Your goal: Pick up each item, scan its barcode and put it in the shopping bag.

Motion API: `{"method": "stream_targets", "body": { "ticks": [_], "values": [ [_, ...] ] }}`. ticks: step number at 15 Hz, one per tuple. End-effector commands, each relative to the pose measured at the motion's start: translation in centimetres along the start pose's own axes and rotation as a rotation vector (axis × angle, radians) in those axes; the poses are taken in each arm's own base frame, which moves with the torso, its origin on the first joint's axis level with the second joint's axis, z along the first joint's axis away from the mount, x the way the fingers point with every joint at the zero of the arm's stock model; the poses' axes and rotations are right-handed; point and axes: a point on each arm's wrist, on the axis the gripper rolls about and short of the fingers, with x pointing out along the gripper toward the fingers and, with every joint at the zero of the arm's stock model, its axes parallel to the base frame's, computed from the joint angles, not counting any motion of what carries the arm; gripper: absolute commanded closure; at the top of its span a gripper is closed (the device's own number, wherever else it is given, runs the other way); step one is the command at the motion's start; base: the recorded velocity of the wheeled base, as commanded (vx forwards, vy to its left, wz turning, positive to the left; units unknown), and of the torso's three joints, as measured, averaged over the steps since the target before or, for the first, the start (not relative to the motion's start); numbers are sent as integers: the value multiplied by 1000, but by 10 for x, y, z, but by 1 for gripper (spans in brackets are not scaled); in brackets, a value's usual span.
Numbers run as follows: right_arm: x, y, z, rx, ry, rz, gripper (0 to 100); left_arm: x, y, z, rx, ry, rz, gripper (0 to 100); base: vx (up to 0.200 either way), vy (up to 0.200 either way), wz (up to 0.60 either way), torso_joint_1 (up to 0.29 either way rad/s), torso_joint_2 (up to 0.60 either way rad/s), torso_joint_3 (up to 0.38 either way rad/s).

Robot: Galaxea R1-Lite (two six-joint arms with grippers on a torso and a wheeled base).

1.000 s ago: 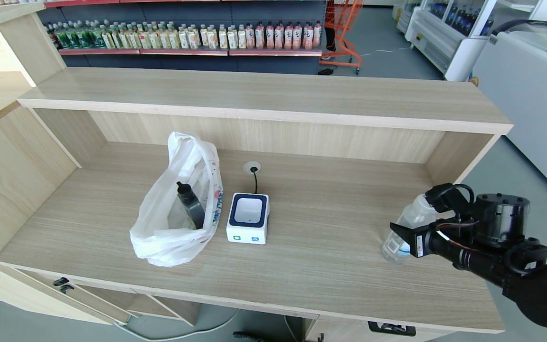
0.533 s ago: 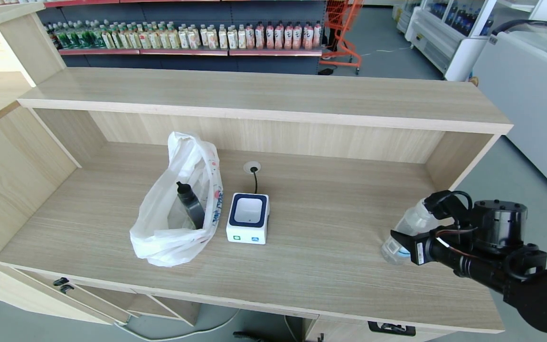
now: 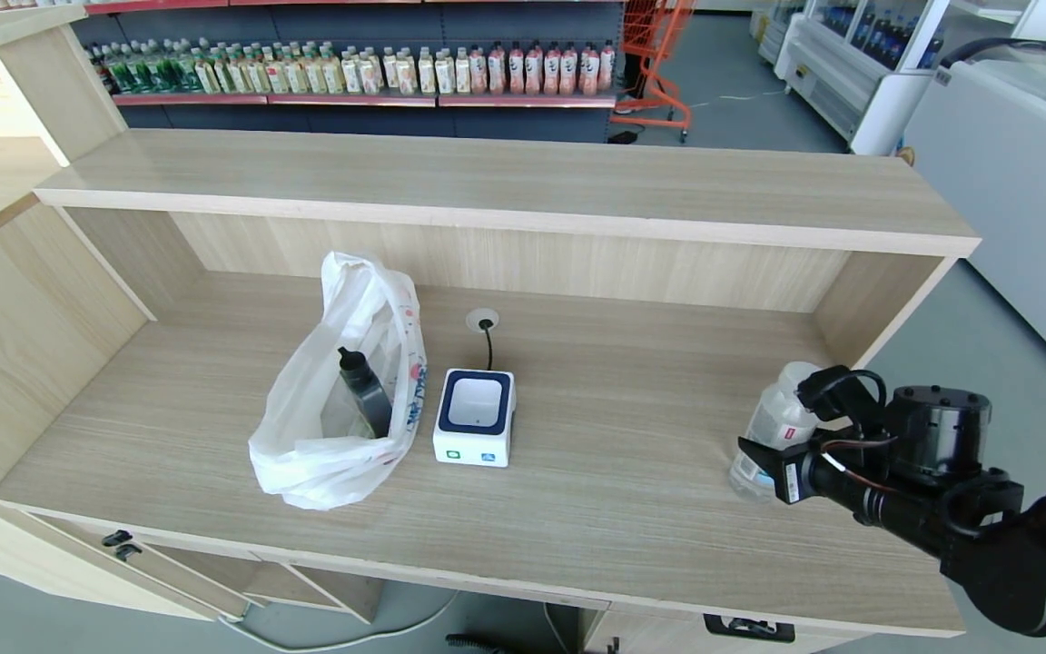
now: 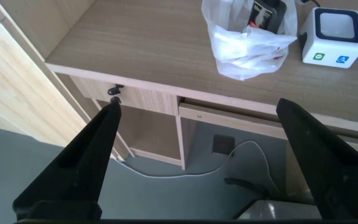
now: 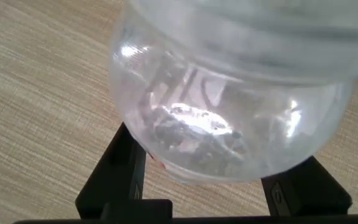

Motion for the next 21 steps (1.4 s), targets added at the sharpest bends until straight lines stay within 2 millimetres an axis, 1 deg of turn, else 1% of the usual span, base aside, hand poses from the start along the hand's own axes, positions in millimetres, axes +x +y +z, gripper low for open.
{"method": "stream_targets", "body": {
  "ticks": [1,2,3,4,5,7,8,9,11,14,18,19,21],
  "values": [
    [-6,-7,22,3,-95,-4,100,0,0,0,0,0,1,0,0,0,0,0,0,0],
    [-15,-15,41,10,-178,75,100,0,0,0,0,0,1,0,0,0,0,0,0,0],
    [-22,-19,52,16,-212,138,100,0,0,0,0,0,1,0,0,0,0,0,0,0],
    [-41,-26,68,21,-226,253,100,0,0,0,0,0,1,0,0,0,0,0,0,0],
    [-57,-26,74,42,-217,323,100,0,0,0,0,0,1,0,0,0,0,0,0,0],
    [-88,-21,88,113,-251,579,100,0,0,0,0,0,1,0,0,0,0,0,0,0],
    [-96,-17,92,107,-272,670,100,0,0,0,0,0,1,0,0,0,0,0,0,0],
    [-101,-13,95,92,-290,708,100,0,0,0,0,0,1,0,0,0,0,0,0,0],
    [-115,7,105,69,-322,805,100,0,0,0,0,0,1,0,0,0,0,0,0,0],
    [-129,34,111,69,-331,936,100,0,0,0,0,0,1,0,0,0,0,0,0,0],
    [-136,59,110,46,-317,1055,100,0,0,0,0,0,1,0,0,0,0,0,0,0],
    [-136,60,109,45,-315,1062,100,0,0,0,0,0,1,0,0,0,0,0,0,0],
    [-138,71,109,48,-282,1112,100,0,0,0,0,0,1,0,0,0,0,0,0,0]
  ]
}}
